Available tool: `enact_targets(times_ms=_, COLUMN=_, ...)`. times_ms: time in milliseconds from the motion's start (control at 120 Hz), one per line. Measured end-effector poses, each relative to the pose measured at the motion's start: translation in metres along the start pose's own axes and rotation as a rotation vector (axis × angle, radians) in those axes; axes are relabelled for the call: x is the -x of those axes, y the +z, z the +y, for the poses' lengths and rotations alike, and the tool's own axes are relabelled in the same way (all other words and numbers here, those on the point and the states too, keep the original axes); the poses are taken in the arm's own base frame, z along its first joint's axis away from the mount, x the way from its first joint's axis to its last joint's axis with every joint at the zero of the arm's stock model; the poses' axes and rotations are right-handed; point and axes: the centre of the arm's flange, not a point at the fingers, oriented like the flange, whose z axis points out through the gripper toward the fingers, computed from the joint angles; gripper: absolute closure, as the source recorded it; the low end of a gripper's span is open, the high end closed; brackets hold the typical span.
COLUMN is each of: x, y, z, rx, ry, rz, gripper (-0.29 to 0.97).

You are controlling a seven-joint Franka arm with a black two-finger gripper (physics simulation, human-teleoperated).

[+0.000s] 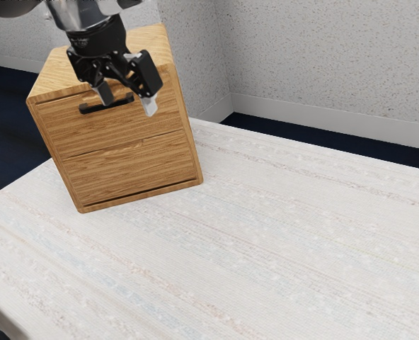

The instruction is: Pull the drawer handle with one arm to open the drawer

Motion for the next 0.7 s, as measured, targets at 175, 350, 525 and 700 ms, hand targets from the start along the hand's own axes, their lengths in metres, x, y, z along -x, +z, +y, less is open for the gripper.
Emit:
enact_targets(times_ms=175, x=0.002, y=0.014, z=-0.002, rx=-0.008, ry=-0.008, rz=-0.045, gripper=0.0)
enact_targets(times_ms=350, x=0.043, y=0.008, z=-0.005, rx=-0.03, ry=-0.013, rz=-0.112, gripper=0.0)
enact_targets(times_ms=525, x=0.052, y=0.018, z=-0.032, rx=-0.07, ry=-0.067, rz=-0.19, gripper=0.0)
enact_targets(times_ms=700, x=0.046, y=0.021, z=-0.048, rx=-0.164, ry=-0.064, rz=-0.176, gripper=0.0)
